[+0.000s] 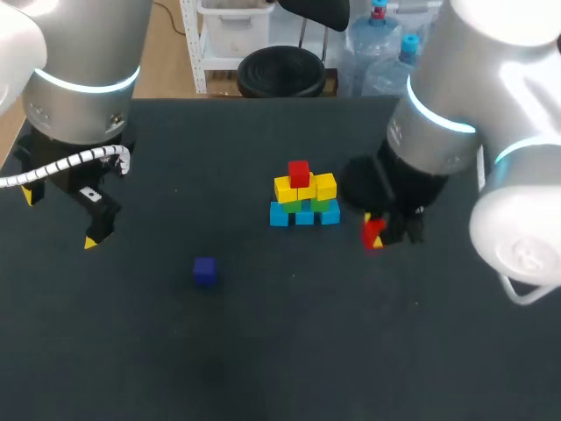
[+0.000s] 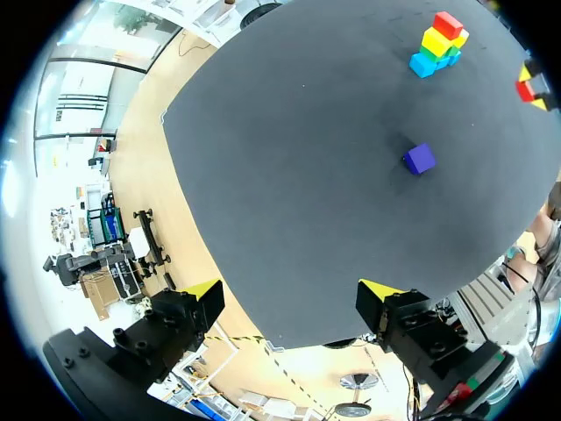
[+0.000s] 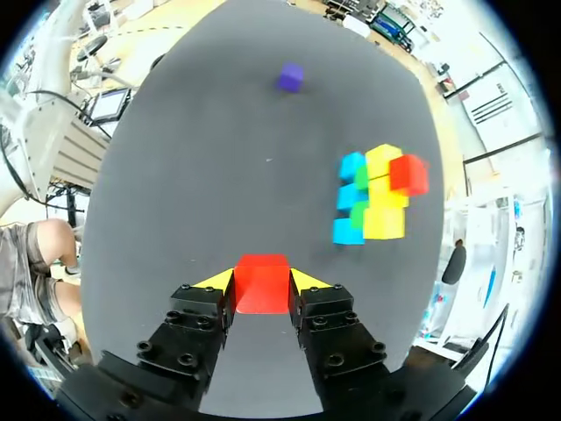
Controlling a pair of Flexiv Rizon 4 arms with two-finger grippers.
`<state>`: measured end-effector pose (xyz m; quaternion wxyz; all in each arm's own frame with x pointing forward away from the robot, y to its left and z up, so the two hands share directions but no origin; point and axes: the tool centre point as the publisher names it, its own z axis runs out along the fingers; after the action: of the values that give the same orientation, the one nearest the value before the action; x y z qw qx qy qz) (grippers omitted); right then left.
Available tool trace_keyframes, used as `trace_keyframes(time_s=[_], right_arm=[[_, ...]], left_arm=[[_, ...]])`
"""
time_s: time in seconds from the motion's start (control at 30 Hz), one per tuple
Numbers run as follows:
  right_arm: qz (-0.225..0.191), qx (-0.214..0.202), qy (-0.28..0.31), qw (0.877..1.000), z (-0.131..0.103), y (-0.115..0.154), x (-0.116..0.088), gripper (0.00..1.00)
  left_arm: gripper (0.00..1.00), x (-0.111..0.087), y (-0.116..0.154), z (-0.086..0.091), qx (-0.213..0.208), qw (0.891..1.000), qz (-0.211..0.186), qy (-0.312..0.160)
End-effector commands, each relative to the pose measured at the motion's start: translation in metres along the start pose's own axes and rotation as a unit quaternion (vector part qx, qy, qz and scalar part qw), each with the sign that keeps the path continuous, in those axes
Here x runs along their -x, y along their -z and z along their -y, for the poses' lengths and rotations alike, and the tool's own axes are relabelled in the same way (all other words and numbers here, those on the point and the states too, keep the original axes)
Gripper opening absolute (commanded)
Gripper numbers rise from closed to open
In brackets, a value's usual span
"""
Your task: Place the blue cubes, place green cubes on the blue cubes, place the yellow cubes on the green cubes, then place the red cubes on the yellow cubes, and place purple cube on the red cubes.
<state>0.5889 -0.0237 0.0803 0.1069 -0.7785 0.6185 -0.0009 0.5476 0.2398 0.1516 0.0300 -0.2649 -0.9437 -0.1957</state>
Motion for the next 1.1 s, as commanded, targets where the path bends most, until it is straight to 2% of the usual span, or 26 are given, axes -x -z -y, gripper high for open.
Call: trace_keyframes(time_s=[0.03,0.17,0.6,0.87,1.1], right_arm=[[-0.003,-0.01,-0.002,1.0,0.012,0.012,0.007,0.0],[-0.004,-0.02,0.004,1.0,0.014,0.018,0.012,0.0],[-0.007,-0.017,0.0,1.0,0.014,0.015,0.01,0.0],[-0.033,-0.039,0.01,0.999,0.043,0.033,0.013,0.0],[-0.038,-0.036,0.008,0.999,0.065,0.027,0.021,0.0]], left_arm=[[1.0,0.0,0.0,-0.001,0.0,1.0,0.0,-0.001],[1.0,0.0,0.0,-0.001,0.0,1.0,0.0,-0.001],[1.0,0.0,0.0,-0.001,0.0,1.0,0.0,-0.001],[1.0,0.0,0.0,-0.001,0.0,1.0,0.0,-0.001],[1.0,0.0,0.0,-0.001,0.0,1.0,0.0,-0.001]])
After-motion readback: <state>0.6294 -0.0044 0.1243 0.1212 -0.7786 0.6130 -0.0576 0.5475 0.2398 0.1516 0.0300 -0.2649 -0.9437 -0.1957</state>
